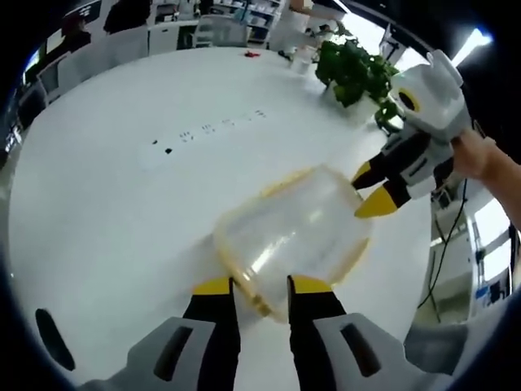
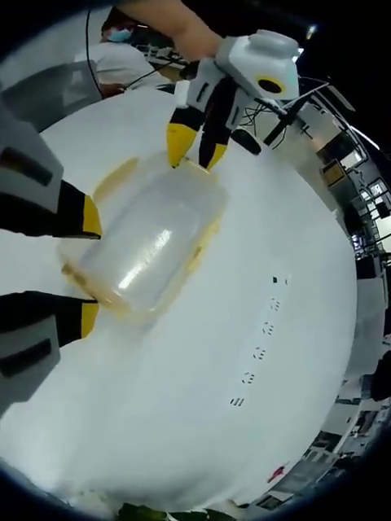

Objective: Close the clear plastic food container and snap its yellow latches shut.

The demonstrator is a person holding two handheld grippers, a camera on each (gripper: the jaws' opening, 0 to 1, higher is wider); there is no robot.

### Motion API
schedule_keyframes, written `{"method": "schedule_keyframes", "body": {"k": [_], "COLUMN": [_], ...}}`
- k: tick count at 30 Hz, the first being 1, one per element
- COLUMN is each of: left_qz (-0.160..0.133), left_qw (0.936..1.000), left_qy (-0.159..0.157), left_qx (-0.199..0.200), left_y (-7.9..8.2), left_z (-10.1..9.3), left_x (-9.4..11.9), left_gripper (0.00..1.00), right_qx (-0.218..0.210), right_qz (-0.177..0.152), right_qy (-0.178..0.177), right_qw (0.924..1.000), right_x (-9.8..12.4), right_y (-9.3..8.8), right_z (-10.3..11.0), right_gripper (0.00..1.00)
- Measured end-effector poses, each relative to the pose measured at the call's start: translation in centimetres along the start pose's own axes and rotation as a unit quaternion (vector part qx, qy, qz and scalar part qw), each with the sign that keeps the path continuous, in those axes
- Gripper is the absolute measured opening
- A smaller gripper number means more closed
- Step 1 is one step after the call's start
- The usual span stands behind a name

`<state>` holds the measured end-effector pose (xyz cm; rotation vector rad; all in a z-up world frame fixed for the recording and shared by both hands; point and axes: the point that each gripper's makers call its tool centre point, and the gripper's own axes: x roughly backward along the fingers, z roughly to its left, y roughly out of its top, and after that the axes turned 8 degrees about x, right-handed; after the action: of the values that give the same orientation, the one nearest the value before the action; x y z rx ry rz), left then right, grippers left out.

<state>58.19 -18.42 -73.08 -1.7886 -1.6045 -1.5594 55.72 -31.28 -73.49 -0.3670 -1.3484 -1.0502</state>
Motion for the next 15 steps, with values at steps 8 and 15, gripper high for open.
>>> {"method": "schedule_keyframes", "body": {"k": [8, 15], "left_qz": [0.001, -0.002], "left_qw": [0.9999, 0.9974], "left_qy": [0.005, 0.0], "left_qx": [0.011, 0.071], "left_y": [-0.09, 0.06], "left_z": [0.35, 0.18], "left_x": [0.21, -0.69], "left_gripper": [0.22, 0.29], "right_qx": [0.004, 0.002], "right_qz": [0.004, -0.003], "right_qy": [-0.003, -0.001], "right_qw": [1.0, 1.0], "right_x": [-0.14, -0.05], "right_y": [-0.04, -0.04], "right_z": [0.43, 0.32], "right_gripper": [0.24, 0.24]}}
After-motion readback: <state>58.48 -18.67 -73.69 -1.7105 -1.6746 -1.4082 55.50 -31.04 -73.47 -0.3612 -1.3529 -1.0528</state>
